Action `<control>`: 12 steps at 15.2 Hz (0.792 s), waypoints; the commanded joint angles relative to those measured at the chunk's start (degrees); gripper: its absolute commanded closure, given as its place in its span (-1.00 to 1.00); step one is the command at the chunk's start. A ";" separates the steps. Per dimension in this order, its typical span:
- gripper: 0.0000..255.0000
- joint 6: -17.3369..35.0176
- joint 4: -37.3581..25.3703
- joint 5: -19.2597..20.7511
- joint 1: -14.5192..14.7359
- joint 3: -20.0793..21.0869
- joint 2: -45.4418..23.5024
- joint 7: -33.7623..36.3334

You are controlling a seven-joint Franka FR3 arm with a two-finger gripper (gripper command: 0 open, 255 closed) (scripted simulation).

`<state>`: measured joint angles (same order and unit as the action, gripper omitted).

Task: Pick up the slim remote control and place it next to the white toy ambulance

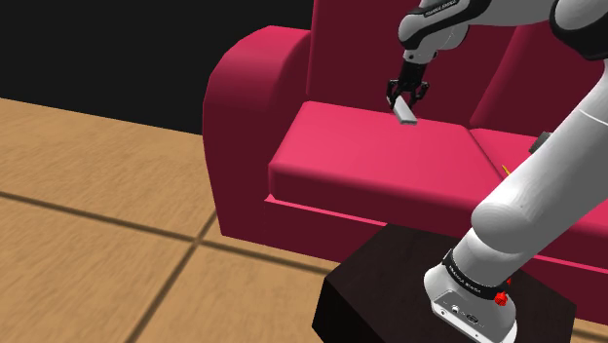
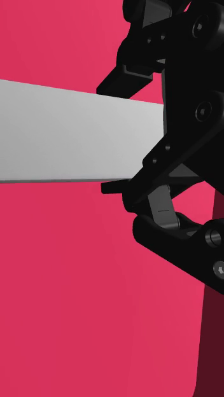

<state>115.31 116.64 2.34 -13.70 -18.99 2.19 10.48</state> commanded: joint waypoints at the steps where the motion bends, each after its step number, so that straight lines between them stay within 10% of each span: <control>1: 1.00 -1.71 -1.38 0.09 0.03 0.04 0.35 0.05; 12: 1.00 -5.39 -2.74 1.17 -3.00 -3.34 3.06 -6.09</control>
<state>109.52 112.83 3.17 -15.91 -21.46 4.44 5.97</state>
